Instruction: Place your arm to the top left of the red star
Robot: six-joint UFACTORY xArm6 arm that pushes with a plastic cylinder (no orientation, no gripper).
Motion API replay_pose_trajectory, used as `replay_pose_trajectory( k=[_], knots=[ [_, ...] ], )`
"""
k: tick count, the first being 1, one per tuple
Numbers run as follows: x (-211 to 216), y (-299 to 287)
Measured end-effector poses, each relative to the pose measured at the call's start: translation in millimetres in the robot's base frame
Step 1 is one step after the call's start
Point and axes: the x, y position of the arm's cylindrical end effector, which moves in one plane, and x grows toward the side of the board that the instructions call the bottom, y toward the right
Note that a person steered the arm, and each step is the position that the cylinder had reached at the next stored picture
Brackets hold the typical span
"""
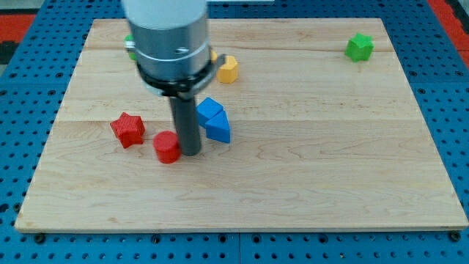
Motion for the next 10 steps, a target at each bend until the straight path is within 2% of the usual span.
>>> replay_pose_trajectory(
  k=[1,3,7,9,10],
  knots=[
    [-2,-32],
    [-14,-15],
    [-109,-15],
    [-113,-113],
    [-114,-117]
  ],
)
